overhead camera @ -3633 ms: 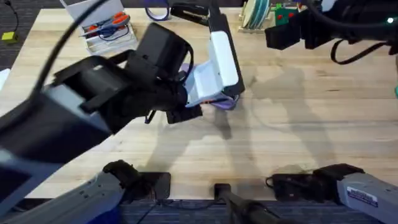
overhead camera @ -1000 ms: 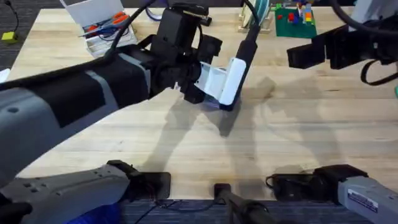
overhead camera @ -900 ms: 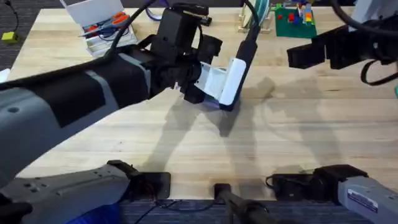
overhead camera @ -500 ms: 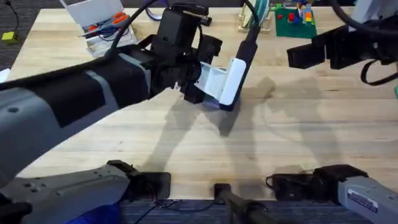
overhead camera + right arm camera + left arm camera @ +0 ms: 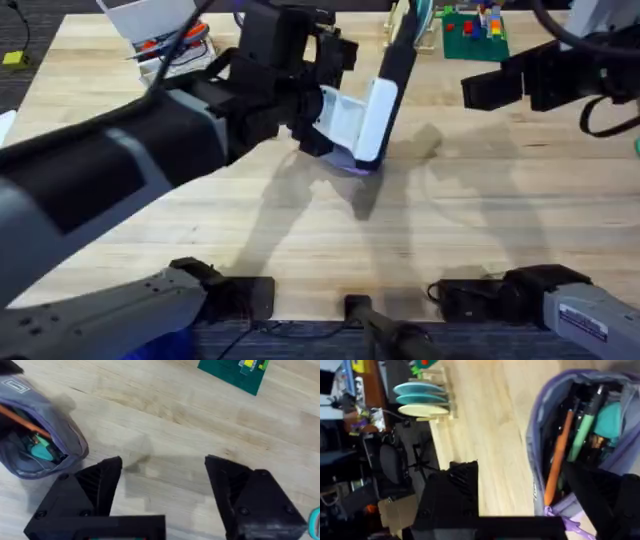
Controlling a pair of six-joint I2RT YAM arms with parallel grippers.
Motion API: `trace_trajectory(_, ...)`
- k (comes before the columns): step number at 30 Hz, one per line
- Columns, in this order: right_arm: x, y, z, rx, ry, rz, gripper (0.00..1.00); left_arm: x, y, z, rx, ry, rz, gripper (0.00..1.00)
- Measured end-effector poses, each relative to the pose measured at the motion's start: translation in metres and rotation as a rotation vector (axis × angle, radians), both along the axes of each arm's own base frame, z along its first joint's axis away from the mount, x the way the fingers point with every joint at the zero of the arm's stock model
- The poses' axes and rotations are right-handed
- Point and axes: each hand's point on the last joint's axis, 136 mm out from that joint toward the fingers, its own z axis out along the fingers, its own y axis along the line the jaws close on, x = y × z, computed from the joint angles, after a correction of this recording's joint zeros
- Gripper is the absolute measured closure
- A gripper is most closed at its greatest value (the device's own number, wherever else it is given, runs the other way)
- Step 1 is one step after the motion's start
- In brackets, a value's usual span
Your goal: Unzip the bag, pick up the pens from the table one at a time and place them inside, then zip the bag closed.
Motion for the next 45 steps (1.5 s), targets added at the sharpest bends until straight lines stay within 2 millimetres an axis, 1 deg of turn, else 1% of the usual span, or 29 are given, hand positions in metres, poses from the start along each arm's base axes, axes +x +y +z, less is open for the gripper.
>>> trace_trajectory(5,0.002,0.0,0.001,0.001,-0.008,0.0,0.005,-0.001,0.008,0.022,-0.074,0.002,0.069,0.008)
trace_trajectory(8,0.002,0.0,0.001,0.001,-0.009,0.0,0.005,-0.005,0.016,0.029,-0.107,0.027,0.116,0.008)
trace_trajectory(10,0.002,0.0,0.002,0.001,-0.009,0.0,0.005,-0.01,0.023,0.031,-0.117,0.055,0.145,0.008)
trace_trajectory(16,0.002,0.0,0.002,0.002,-0.009,0.001,0.005,-0.029,0.05,0.024,-0.111,0.172,0.245,0.008)
trace_trajectory(20,0.002,0.0,0.002,0.002,-0.01,0.001,0.005,-0.039,0.067,0.023,-0.107,0.216,0.3,0.008)
trace_trajectory(23,0.002,0.0,0.002,0.002,-0.009,0.001,0.005,-0.044,0.077,0.024,-0.106,0.233,0.331,0.008)
trace_trajectory(27,0.001,0.005,0.002,0.024,-0.007,0.02,0.005,-0.052,0.09,0.017,-0.09,0.279,0.371,0.008)
trace_trajectory(31,-0.001,0.017,0.002,0.074,-0.002,0.066,0.005,-0.057,0.099,0.01,-0.072,0.32,0.402,0.008)
trace_trajectory(35,-0.002,0.024,0.003,0.112,0.003,0.084,0.005,-0.057,0.107,0.007,-0.051,0.324,0.435,0.008)
trace_trajectory(45,-0.003,0.028,0.003,0.16,0.013,0.07,0.006,-0.055,0.111,0.006,-0.034,0.312,0.458,0.008)
